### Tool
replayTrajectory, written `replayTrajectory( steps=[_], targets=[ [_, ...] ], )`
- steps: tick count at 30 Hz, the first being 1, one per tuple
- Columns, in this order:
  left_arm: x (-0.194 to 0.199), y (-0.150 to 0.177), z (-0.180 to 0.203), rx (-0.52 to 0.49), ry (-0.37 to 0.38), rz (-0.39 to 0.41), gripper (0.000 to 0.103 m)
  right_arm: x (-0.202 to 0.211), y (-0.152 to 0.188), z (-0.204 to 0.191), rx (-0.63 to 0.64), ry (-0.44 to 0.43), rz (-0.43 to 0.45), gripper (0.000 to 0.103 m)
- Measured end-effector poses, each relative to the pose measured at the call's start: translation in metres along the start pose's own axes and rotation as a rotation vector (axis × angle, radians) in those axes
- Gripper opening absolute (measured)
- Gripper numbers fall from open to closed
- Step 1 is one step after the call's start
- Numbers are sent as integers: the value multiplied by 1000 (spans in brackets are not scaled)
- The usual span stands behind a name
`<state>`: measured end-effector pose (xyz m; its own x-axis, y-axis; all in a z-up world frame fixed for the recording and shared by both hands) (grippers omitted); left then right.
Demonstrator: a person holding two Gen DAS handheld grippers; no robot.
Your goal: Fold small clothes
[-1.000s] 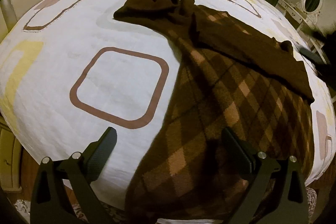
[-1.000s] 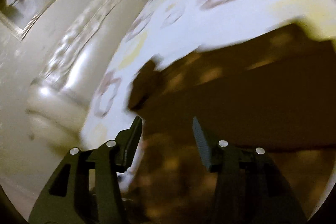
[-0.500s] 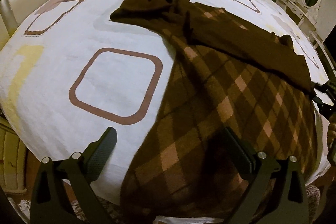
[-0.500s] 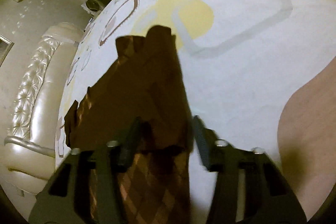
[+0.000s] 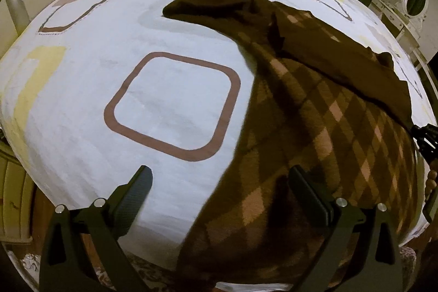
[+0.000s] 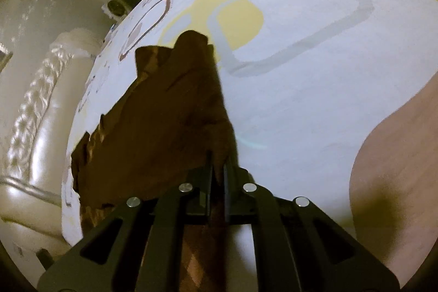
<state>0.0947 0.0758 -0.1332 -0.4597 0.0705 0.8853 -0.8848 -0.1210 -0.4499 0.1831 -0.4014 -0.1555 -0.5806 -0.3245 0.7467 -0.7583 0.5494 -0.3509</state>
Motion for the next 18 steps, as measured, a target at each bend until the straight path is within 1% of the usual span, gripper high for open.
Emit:
replayTrajectory(
  steps=[2,4,6,7,12,14,17,18],
  targets=[
    [-1,1,1,-3,1,-1,99,2,0,-5,34,-5,-10,10],
    [0,1,2,-13,4,1,99,7,-2,-6,41,-6,-9,18],
    [1,0,4,-20,9,6,99,15,-12,-7,21,-39,13,37],
    [2,-1,5,-23,12,9,99,16,-17,-7,17,-45,23,40],
    [5,-5,9,-29,26,20,99,4,-56,-16,38,-53,55,41],
    [6,-6,9,-33,24,23,99,-5,-73,-18,15,-85,66,42],
    [5,-9,11,-41,23,21,99,-27,-89,-17,-50,-137,36,43],
    [5,-10,12,-40,26,22,99,-33,-91,-15,-66,-142,24,43]
  ],
)
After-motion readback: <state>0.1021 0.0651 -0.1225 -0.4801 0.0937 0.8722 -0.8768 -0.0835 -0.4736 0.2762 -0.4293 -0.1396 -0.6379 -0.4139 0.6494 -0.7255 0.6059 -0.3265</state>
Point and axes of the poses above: each gripper's, at about its wrist camera, not at the fingertips, and x roughly against the way its jaws point, z to its right, y to its underside, the point moved 8 cm from there along -x, roughly the way its jaws point, and after that the axes turned 1 degree about z, right-handed, at the moved point
